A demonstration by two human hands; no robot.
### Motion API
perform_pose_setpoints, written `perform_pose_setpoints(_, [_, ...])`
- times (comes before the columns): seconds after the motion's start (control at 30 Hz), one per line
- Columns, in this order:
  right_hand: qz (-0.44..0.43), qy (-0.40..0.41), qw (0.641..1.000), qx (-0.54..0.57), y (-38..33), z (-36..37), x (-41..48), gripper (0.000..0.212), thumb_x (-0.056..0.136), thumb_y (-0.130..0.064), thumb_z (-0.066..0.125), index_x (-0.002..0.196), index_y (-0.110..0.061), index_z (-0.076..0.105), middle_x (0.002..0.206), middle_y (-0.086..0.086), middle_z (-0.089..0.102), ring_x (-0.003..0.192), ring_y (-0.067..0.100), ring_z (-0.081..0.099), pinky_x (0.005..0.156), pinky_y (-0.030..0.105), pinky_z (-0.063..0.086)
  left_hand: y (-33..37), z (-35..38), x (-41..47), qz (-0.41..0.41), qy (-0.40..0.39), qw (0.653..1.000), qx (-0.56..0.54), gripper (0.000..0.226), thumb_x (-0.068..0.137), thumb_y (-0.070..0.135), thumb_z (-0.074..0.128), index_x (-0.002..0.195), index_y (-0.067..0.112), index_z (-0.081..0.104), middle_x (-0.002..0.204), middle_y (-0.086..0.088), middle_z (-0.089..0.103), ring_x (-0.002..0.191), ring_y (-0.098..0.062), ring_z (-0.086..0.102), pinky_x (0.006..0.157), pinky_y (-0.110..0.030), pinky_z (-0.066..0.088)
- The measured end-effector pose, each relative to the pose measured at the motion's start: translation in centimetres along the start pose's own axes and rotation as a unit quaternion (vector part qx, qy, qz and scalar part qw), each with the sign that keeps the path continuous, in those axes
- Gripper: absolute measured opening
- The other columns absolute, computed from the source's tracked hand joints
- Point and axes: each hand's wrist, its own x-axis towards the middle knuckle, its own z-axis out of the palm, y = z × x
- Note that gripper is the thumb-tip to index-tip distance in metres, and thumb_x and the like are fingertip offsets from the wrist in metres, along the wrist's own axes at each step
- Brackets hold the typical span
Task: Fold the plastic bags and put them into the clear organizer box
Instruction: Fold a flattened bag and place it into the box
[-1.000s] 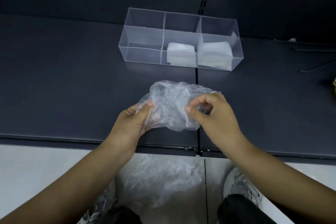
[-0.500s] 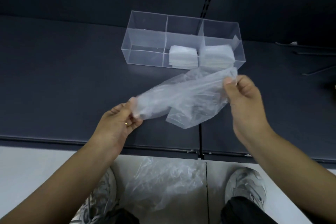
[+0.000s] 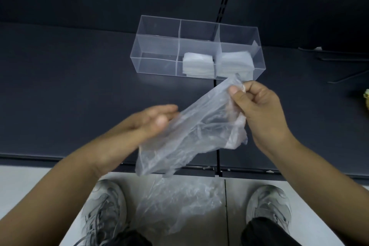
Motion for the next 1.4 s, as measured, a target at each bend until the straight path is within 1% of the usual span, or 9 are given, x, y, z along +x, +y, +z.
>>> perform_pose_setpoints(0.1, [-0.011,-0.023,1.000,-0.016,-0.2,0.1,-0.3,0.023,0.086,-0.027,0.068,0.072,-0.011,0.061,0.059,0.015,0.056,0.054,0.023,0.049,0.054,0.031,0.045,-0.3,1.3,-0.9,0.026,-0.028,0.997,0.074,0.040,0.071,0.054,0.077,0.105,0.032,0.070,0.104,0.004,0.072,0.095,-0.010,0.068,0.079,-0.017,0.053])
perform_pose_setpoints(0.27, [0.023,-0.047,0.999,-0.002,-0.5,-0.6,0.0,0.013,0.081,-0.026,0.071,0.069,-0.018,0.070,0.072,0.031,0.062,0.061,0.030,0.052,0.058,0.037,0.047,0.4,0.8,-1.2,0.012,0.154,0.986,0.055,0.025,0.066,0.044,0.071,0.078,0.022,0.074,0.081,-0.004,0.074,0.071,-0.009,0.064,0.073,-0.021,0.047])
perform_pose_setpoints(0.33, [0.050,-0.066,0.997,0.005,-0.6,-1.2,0.4,0.012,0.083,-0.021,0.069,0.072,-0.017,0.073,0.074,0.020,0.068,0.063,0.029,0.058,0.059,0.032,0.053,0.5,0.1,-1.4,0.011,0.207,0.976,0.067,0.021,0.075,0.040,0.068,0.078,0.020,0.073,0.080,-0.002,0.072,0.069,-0.005,0.062,0.073,-0.024,0.045])
perform_pose_setpoints(0.53, [0.071,-0.209,0.975,-0.030,-1.8,0.1,0.8,0.024,0.078,-0.027,0.069,0.084,-0.004,0.072,0.080,0.012,0.068,0.075,0.023,0.062,0.072,0.033,0.051,4.2,1.6,-0.2,0.096,0.046,0.973,0.203,0.076,0.062,0.074,0.068,0.130,0.058,0.038,0.135,0.043,0.036,0.118,0.031,0.027,0.089,-0.008,0.034])
perform_pose_setpoints(0.73, [0.077,-0.241,0.966,-0.054,-2.6,0.4,0.8,0.038,0.081,-0.047,0.065,0.098,-0.013,0.065,0.093,-0.001,0.069,0.089,0.013,0.065,0.088,0.029,0.050,5.8,3.5,2.3,0.138,0.141,0.976,0.089,0.019,0.079,0.026,0.075,0.086,0.009,0.070,0.085,-0.001,0.074,0.082,-0.018,0.071,0.076,-0.034,0.057])
perform_pose_setpoints(0.93, [0.133,-0.194,0.960,-0.153,0.2,-0.2,-0.4,0.005,0.088,-0.019,0.067,0.086,-0.016,0.070,0.088,0.000,0.073,0.084,0.009,0.067,0.082,0.022,0.048,4.1,2.4,1.9,0.136,0.242,0.961,0.017,0.018,0.088,0.026,0.068,0.082,0.010,0.065,0.076,-0.006,0.069,0.068,-0.018,0.064,0.067,-0.034,0.055])
perform_pose_setpoints(1.2, [0.127,-0.047,0.990,-0.024,-1.1,-2.4,1.3,0.013,0.090,-0.019,0.063,0.090,-0.008,0.070,0.081,0.014,0.067,0.070,0.022,0.062,0.066,0.028,0.053,2.3,2.1,0.6,0.080,0.263,0.960,-0.045,0.030,0.093,0.028,0.060,0.093,-0.001,0.060,0.082,-0.011,0.068,0.071,-0.018,0.064,0.066,-0.031,0.055])
perform_pose_setpoints(1.33, [0.149,-0.095,0.983,-0.043,-2.4,-3.8,2.7,0.039,0.075,-0.033,0.074,0.091,0.002,0.071,0.078,0.027,0.059,0.072,0.028,0.051,0.073,0.034,0.044,1.8,1.2,-0.4,0.018,0.283,0.956,-0.073,0.032,0.090,0.033,0.062,0.094,0.001,0.064,0.078,-0.009,0.071,0.066,-0.020,0.066,0.057,-0.027,0.055])
perform_pose_setpoints(1.4, [0.132,-0.133,0.980,-0.070,-2.6,-3.7,3.2,0.033,0.071,-0.037,0.073,0.076,-0.004,0.071,0.053,0.013,0.044,0.047,0.018,0.038,0.059,0.019,0.046,1.4,-0.1,-0.4,-0.016,0.327,0.945,0.012,0.031,0.089,0.036,0.064,0.097,0.005,0.065,0.080,-0.008,0.071,0.071,-0.020,0.069,0.057,-0.022,0.054])
